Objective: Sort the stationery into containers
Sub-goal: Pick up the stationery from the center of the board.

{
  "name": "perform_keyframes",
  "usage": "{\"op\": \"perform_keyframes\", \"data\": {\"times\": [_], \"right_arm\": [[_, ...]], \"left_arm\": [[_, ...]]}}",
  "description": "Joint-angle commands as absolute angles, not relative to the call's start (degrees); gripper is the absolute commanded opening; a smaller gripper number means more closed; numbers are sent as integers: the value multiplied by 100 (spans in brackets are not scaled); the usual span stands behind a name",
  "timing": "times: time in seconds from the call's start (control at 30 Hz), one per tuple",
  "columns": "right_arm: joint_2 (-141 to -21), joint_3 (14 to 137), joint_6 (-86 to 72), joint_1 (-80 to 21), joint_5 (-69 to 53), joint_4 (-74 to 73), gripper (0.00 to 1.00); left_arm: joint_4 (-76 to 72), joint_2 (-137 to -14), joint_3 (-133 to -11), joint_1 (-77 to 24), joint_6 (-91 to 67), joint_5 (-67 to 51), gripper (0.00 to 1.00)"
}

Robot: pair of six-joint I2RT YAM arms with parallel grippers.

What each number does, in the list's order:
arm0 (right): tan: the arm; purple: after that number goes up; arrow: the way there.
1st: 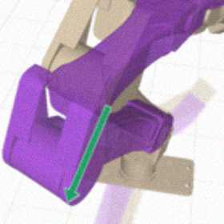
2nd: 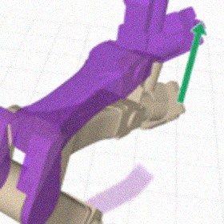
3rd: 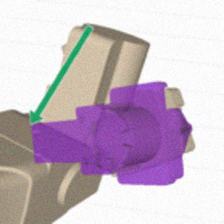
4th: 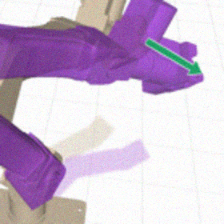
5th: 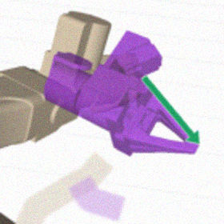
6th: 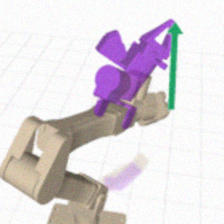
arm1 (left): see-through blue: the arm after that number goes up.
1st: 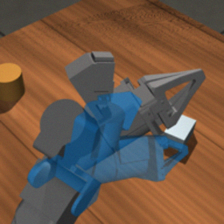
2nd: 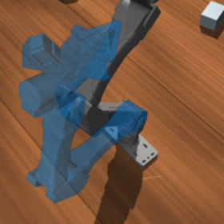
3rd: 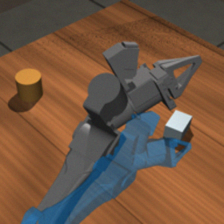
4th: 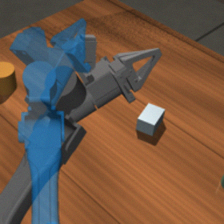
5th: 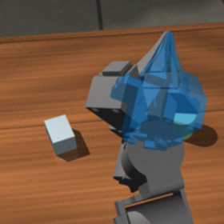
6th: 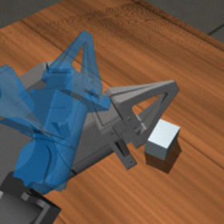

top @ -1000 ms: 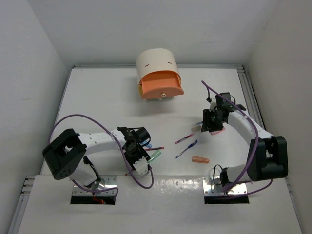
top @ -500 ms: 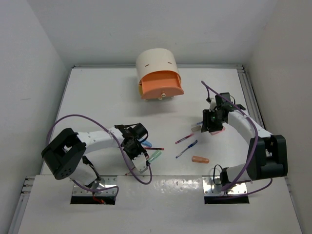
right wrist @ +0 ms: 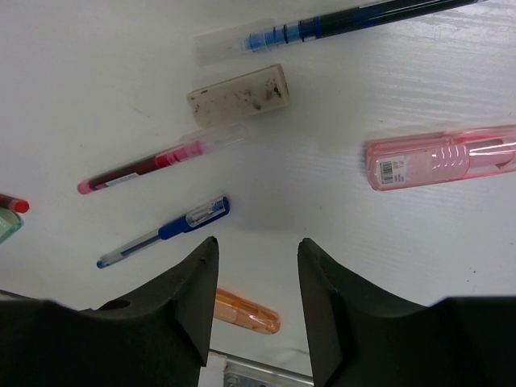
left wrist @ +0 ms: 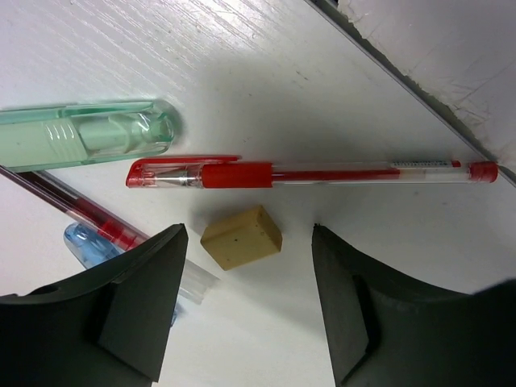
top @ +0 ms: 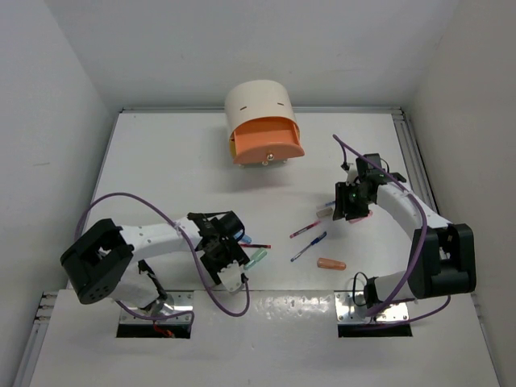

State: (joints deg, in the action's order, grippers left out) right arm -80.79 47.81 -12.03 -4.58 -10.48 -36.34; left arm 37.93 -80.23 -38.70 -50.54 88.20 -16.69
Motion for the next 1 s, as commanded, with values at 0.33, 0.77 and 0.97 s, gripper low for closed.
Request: {"op": "perform_keyframes", "data": {"times": [0.33,0.77,0.97], "right_arm": [[-8121,5211,-1204,-422,-1064,-3700,44],[-8095,5274,-1081,-439,-1072,-3726,43],[-7867,5098,-914,-448,-1064,-3657,43]], "left_arm": [[3753,-8700,-3735,-4860,8859,-1837,61],[4122,-8615,-4262,-4887,8781,-1977,32],[5158,-7981,-5973,-4782,7553,-2714,25]]}}
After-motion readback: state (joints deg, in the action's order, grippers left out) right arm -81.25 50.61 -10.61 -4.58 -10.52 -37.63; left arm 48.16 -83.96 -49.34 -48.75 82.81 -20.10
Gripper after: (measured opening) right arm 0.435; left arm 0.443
